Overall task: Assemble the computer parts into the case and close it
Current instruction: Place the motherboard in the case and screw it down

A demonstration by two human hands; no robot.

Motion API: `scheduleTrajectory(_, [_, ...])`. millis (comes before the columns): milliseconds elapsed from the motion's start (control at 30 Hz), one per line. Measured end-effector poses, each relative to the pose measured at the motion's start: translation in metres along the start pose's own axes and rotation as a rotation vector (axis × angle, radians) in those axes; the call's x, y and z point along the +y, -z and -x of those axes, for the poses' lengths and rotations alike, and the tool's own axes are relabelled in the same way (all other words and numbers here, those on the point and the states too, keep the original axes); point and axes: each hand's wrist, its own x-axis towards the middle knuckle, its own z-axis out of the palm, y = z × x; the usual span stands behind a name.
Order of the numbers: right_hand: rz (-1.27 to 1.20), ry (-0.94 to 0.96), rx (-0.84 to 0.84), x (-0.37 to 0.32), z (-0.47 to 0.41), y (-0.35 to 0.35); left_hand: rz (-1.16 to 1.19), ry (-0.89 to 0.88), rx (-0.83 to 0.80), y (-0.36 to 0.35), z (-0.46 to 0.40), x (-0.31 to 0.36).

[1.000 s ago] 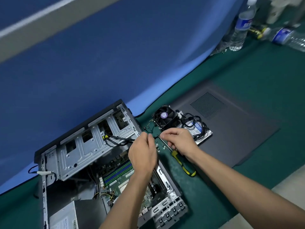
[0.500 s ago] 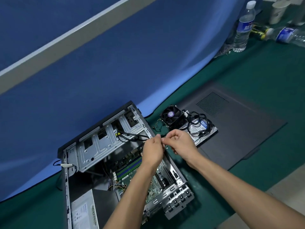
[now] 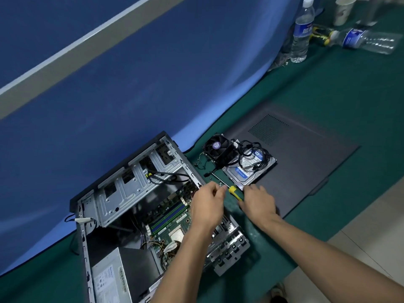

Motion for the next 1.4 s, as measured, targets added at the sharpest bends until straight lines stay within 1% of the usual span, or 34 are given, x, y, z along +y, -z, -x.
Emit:
scheduleTrajectory(33, [0.043, -0.001, -0.027, -0.002, 0.0, -0.003, 0.006, 0.006, 0.004, 0.0, -0.001, -0.001])
scheduleTrajectory(100, [0.037, -0.018, -0.05, -0.003, 0.001, -0.007, 0.013, 0.003, 0.024, 0.0, -0.002, -0.001])
scheduleTrajectory(233, [-0.077, -0.029, -0.053, 0.004, 0.011, -0.007, -0.048, -0.03, 0.095, -0.005, 0.0, -0.002])
scheduleTrajectory(333, [-0.181, -0.05, -0.016, 0.009, 0.02, 0.007, 0.008, -0.003, 0.078, -0.003, -0.003, -0.002])
scheduleTrajectory(400, [-0.245, -0.044, -0.017, 0.01, 0.02, 0.022, 0.144, 0.074, 0.057, 0.004, -0.007, -0.003])
scheduleTrajectory(500, [-0.338, 0.035, -0.001, 0.003, 0.018, 0.049, 0.419, 0.255, 0.066, 0.026, -0.01, -0.005])
scheduleTrajectory(600, [-0.444, 0.151, 0.071, -0.012, 0.02, 0.076, 0.685, 0.359, 0.141, 0.059, -0.012, -0.012])
scheduleTrajectory(733, [-0.38, 0.319, 0.139, -0.041, 0.022, 0.101, 1.039, 0.46, 0.296, 0.098, -0.012, -0.025])
scheduleTrajectory(833, [-0.347, 0.425, 0.156, -0.067, 0.024, 0.11, 1.263, 0.523, 0.34, 0.122, -0.006, -0.037])
scheduleTrajectory(933, [-0.327, 0.5, 0.133, -0.089, 0.026, 0.115, 1.461, 0.599, 0.372, 0.141, 0.0, -0.047])
scheduleTrajectory(1033, [-0.302, 0.559, 0.104, -0.106, 0.029, 0.115, 1.601, 0.638, 0.398, 0.151, 0.008, -0.056])
scheduleTrajectory(1167, [-0.259, 0.621, 0.091, -0.125, 0.035, 0.111, 1.706, 0.625, 0.443, 0.16, 0.019, -0.065])
scheduleTrajectory(1400, [-0.207, 0.713, 0.078, -0.141, 0.047, 0.106, 1.749, 0.61, 0.467, 0.154, 0.028, -0.08])
